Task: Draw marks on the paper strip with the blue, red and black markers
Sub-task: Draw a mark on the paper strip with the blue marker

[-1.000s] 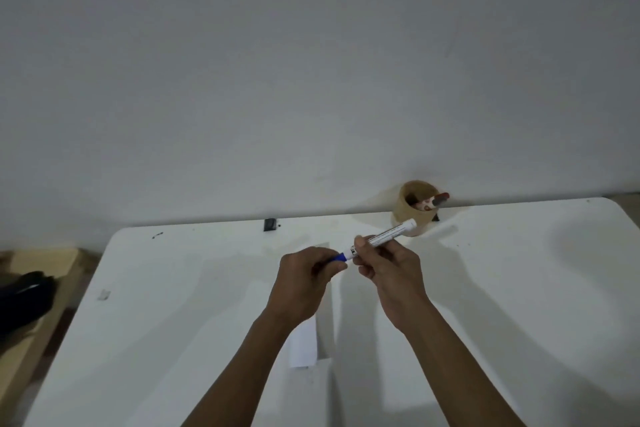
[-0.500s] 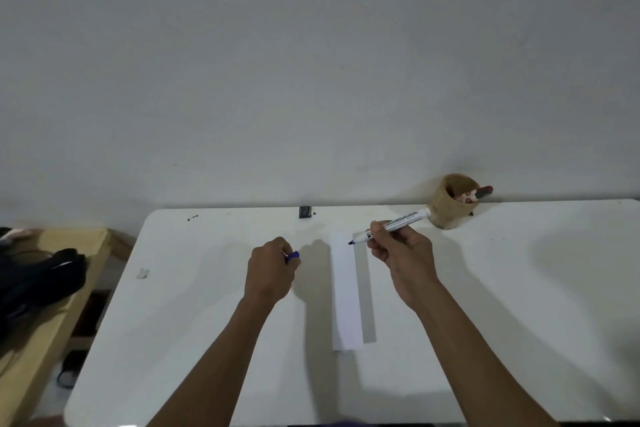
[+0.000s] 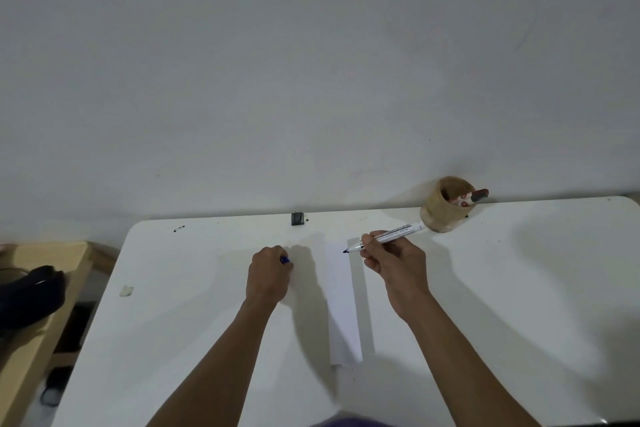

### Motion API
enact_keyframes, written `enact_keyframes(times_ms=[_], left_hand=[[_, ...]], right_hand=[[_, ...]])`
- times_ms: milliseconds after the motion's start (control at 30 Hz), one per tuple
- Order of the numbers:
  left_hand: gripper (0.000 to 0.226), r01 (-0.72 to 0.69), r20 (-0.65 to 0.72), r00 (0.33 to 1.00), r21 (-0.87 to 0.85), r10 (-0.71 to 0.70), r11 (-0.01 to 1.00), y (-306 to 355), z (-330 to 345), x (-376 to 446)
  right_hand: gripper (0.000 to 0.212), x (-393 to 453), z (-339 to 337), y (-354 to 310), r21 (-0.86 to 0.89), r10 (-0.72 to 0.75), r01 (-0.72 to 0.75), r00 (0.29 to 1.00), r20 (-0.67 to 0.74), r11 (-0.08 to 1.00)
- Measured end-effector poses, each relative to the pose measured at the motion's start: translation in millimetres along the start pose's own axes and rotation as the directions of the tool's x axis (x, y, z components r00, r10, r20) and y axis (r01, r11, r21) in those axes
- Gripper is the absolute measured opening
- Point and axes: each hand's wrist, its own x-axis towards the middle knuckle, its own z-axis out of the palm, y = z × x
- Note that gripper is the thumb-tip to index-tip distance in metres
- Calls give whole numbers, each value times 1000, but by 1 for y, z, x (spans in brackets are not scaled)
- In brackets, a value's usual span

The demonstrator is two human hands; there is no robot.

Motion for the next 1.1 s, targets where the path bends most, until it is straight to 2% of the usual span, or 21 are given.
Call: enact_keyframes(times_ms=[100,167,233,267,333,433,567,667,767,1100], left_hand=[[41,-6,-50,999,-9,5,1000,-2,-1,-14],[47,-43,-207,978,-20,38,999,1,-1,-35],[35,-232,-334,913,50,236,971,3,9,-57],[32,-320,-341,879,99,334,942,4,17,-65],[36,-394,-259,869,155,422,906,7,36,-74],[44,-370,-139,908,176,395,912,16,60,-78],[46,-366,-88,909,298,407,882,19,75,-75],[48,-337,-65,922,351,382,874,17,81,-72],[48,-323,-63,926,375,372,869,14,87,-72],[47,-339,-151,890,411,430,846,7,100,-71]], right_hand=[[14,2,-3,-1,10,-5,6,1000,-8,1000],[12,4,-6,-2,15,-9,9,1000,-26,1000],[13,6,-9,-3,29,-9,10,999,-42,1000],[14,6,-10,-3,36,-6,8,999,-48,999],[15,8,-11,-2,40,1,1,998,-56,999],[13,9,-13,1,19,-13,14,998,-54,1000],[17,10,-13,5,-45,-60,58,997,-45,997],[23,16,-10,10,-93,-92,91,996,-10,991],[20,28,-6,19,-166,-106,110,994,33,980],[14,78,1,48,-391,-195,268,957,216,880]])
